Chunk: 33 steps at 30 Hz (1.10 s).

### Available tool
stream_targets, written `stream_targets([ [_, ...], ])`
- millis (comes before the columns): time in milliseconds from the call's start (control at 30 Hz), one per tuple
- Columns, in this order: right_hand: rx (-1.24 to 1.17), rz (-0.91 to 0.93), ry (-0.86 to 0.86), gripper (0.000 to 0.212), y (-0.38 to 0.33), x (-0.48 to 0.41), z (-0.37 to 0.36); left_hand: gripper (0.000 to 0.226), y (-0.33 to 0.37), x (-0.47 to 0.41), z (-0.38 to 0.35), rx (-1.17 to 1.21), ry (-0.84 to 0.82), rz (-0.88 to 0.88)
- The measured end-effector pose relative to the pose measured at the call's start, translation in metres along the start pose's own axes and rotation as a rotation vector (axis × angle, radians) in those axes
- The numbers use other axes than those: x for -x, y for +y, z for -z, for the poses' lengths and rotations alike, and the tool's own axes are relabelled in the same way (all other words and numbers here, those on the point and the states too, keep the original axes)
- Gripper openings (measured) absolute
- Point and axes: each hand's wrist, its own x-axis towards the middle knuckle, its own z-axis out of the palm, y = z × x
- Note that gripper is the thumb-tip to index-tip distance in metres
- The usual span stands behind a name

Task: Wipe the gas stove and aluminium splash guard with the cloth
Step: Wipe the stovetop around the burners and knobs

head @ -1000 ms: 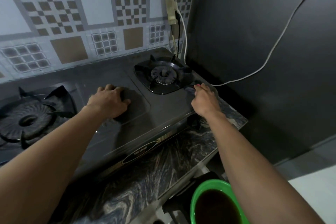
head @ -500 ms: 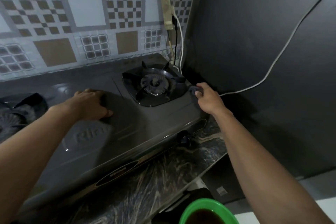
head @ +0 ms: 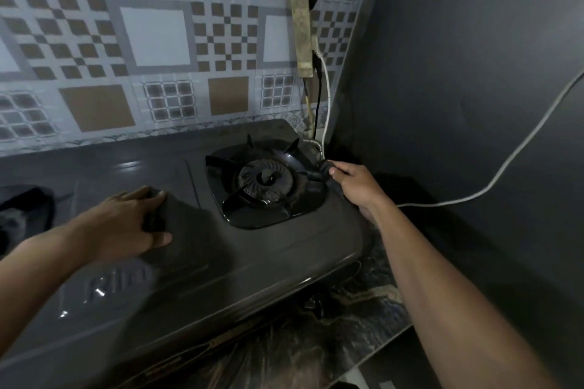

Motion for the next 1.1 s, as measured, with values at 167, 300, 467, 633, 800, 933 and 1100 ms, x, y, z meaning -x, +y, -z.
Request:
stream_targets([
  [167,-0.004,0.002,-0.104,0.031,-0.016,-0.038,-0.005,0.116,-0.006,0.000,-0.003,-0.002,-0.001,0.031],
  [300,0.080,0.022,-0.169,0.029,-0.025,-0.074,-0.012,0.109,-0.008,0.000,-0.006,0.025,0.014,0.041],
  [467,0.139,0.052,-0.193,0.032,-0.043,-0.109,-0.029,0.111,-0.008,0.000,-0.007,0.033,0.010,0.043],
  [633,0.283,0.086,-0.226,0.038,-0.072,-0.133,-0.045,0.098,-0.003,0.003,0.003,0.013,0.009,0.031],
  [800,0.515,0.071,-0.236,0.046,-0.096,-0.156,-0.066,0.094,-0.001,0.003,0.024,-0.019,0.040,0.071],
  [933,0.815,0.024,-0.291,0.053,-0.119,-0.161,-0.083,0.098,-0.005,0.002,0.025,-0.022,-0.015,0.120],
  [1100,1.077,0.066,-0.405,0.051,-0.150,-0.149,-0.119,0.098,-0.003,0.005,0.026,-0.018,-0.027,0.122],
])
